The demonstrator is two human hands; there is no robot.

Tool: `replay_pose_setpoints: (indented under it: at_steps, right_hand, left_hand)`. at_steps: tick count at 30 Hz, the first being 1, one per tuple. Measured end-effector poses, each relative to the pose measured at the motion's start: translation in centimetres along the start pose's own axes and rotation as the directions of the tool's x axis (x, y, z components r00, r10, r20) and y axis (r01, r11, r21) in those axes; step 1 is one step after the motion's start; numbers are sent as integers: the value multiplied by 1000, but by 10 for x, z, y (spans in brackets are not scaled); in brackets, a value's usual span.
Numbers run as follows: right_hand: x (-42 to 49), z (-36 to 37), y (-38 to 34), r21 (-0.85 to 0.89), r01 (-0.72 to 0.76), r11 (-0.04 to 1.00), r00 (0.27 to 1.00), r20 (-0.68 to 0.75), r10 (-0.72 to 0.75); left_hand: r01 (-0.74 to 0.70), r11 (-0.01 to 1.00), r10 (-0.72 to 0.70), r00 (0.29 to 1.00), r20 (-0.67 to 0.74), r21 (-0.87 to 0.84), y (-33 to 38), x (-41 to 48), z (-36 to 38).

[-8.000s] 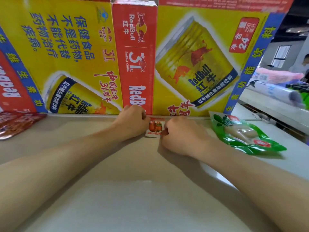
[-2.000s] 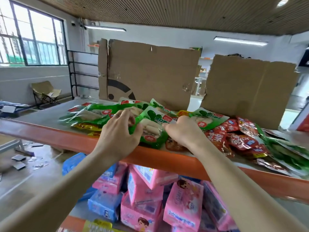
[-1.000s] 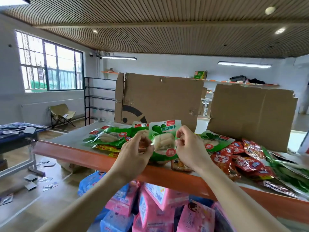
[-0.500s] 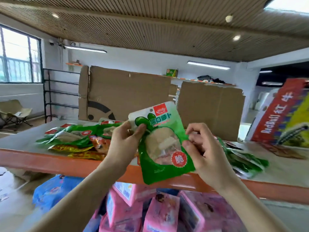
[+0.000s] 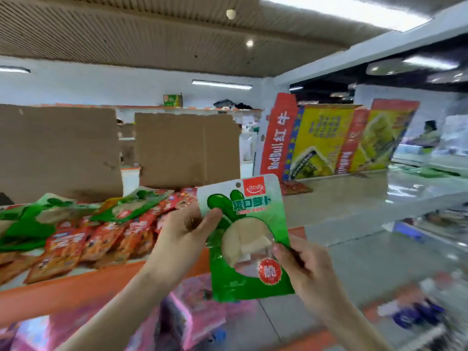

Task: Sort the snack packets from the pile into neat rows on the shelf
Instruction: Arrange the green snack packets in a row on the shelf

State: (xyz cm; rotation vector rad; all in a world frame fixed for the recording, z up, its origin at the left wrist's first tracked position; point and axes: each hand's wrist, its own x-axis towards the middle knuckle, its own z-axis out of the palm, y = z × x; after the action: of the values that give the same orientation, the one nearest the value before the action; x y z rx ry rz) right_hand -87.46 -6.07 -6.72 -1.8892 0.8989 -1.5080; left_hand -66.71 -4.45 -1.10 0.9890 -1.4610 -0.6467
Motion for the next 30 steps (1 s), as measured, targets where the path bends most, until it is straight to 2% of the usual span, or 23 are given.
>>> replay_pose_setpoints:
  at_steps: [4, 14, 17, 22, 26, 30]
  right_hand:
    - [-18, -83, 17, -12, -90, 996, 994, -69, 89]
    - [-65, -275, 57, -14, -231, 973, 962, -156, 226]
    - [-73, -326, 65, -88, -227, 970, 955, -217, 204]
    - [-72, -399, 77, -211, -278, 937, 912, -366, 188]
    - [-62, -440, 84, -268, -279, 922, 898, -412, 152]
    - [-40, -475, 97, -267, -300, 916, 879, -451, 157]
  left_hand:
    - [3, 999, 2, 990, 141, -39, 1, 6, 85]
    - [22, 1000, -23, 981, 194, 8, 4, 16, 294]
    - [19, 999, -27, 971, 236, 35, 10, 24, 350]
    - [-61, 998, 51, 965, 256, 31, 27, 40, 427]
    - [-107, 994, 99, 955, 279, 11, 39, 59, 474]
    - [-204, 977, 179, 945, 273, 67, 55, 87, 508]
